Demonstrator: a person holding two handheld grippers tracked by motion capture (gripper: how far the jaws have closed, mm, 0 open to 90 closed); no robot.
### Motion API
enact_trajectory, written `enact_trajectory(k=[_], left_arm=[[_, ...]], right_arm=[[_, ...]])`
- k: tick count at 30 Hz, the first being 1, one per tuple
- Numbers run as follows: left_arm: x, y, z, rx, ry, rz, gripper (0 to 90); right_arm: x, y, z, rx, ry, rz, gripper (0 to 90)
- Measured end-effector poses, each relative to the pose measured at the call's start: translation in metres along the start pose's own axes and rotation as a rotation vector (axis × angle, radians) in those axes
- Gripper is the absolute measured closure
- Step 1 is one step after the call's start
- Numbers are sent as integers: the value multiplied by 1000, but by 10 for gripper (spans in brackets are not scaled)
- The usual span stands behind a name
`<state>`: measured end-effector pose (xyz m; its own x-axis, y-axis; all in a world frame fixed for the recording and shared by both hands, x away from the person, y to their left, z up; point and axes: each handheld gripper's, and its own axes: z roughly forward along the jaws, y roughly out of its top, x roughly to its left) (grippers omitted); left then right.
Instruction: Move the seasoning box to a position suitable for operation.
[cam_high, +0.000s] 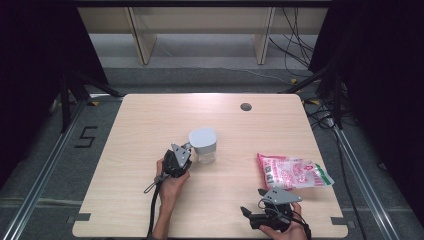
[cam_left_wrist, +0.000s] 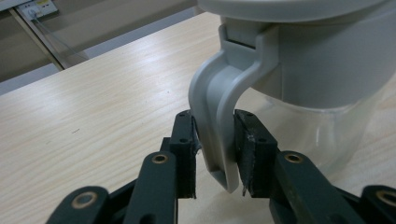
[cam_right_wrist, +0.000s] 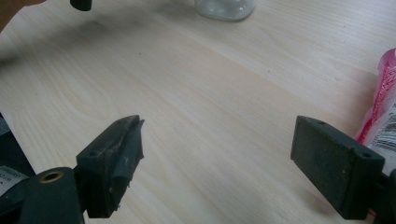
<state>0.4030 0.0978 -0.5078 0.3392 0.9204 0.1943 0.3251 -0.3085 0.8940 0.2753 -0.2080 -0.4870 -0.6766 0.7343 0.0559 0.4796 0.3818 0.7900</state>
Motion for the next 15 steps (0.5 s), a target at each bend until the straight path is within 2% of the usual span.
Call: enact_trajectory(k=[3, 5, 6, 7, 8, 9, 10, 15], left_arm=[[3, -2, -3, -22, -30, -28, 708], [6, -4, -5, -40, -77, -64, 712], [8, -5, -6, -53, -100, -85, 714], [8, -6, -7, -48, -112, -90, 713], [7, -7, -8, -46, -109, -75, 711], [6, -8, -8, -44, -112, -77, 710], [5, -8, -7, -51, -117, -76, 709], [-4, -2, -4, -45, -160, -52, 711]], right_arm=[[-1, 0, 1, -8, -7, -11, 175], [3, 0, 1, 7, 2, 25, 175], [0, 0, 1, 4, 8, -4, 175], [1, 0, 1, 3, 9, 3, 175], [2, 0, 2, -4, 6, 7, 175], [1, 0, 2, -9, -3, -15, 175], [1, 0, 2, -3, 2, -10, 175], [1, 0, 2, -9, -1, -15, 175]])
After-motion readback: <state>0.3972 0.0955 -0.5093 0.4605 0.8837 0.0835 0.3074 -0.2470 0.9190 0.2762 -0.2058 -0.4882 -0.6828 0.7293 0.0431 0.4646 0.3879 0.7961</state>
